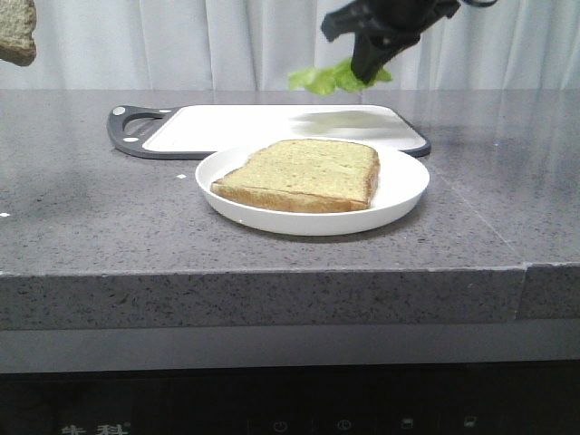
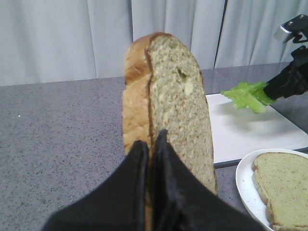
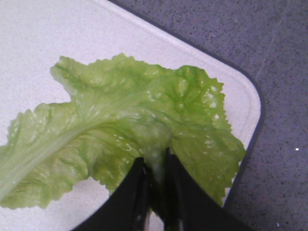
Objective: Left arm grabs bread, right arm adds lettuce
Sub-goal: 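Carry the lettuce with the right gripper over the bread on the plate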
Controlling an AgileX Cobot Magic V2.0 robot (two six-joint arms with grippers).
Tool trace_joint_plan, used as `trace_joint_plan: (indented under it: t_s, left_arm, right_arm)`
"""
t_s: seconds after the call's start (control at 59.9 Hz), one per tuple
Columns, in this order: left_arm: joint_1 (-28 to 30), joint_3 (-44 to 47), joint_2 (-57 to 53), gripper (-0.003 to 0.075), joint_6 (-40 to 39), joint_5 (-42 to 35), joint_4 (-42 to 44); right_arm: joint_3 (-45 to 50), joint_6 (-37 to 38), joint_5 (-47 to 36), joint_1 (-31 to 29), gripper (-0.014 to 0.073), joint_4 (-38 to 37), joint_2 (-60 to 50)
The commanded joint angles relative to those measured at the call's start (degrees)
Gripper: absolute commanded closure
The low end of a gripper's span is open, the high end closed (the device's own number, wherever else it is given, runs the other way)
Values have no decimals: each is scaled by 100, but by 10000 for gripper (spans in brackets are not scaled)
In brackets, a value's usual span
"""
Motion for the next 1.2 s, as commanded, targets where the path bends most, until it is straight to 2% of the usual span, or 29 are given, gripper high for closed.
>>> trace_joint_plan:
  t_s: [0.0, 0.15, 0.234, 0.484, 0.685, 1.085, 1.186]
  left_arm:
    - [10, -156, -22, 741, -59, -192, 157]
    - [10, -156, -22, 741, -59, -192, 157]
    - [10, -156, -22, 741, -59, -192, 157]
    - [10, -156, -22, 741, -59, -192, 157]
    - [10, -156, -22, 741, -59, -192, 157]
    - [10, -156, -22, 741, -59, -192, 157]
    - [10, -156, -22, 741, -59, -192, 157]
  right_arm:
    - [-194, -49, -239, -11, 509, 72, -569]
    - [-84, -49, -114, 1, 509, 289, -1008]
    - [363, -49, -241, 59, 509, 373, -1399]
    - [2992, -49, -1425, 732, 509, 399, -3053]
    - [4387, -49, -2122, 1307, 509, 399, -3377]
    - [4655, -49, -2191, 1359, 505, 399, -3142]
    - [4655, -49, -2094, 1327, 479, 394, -3130]
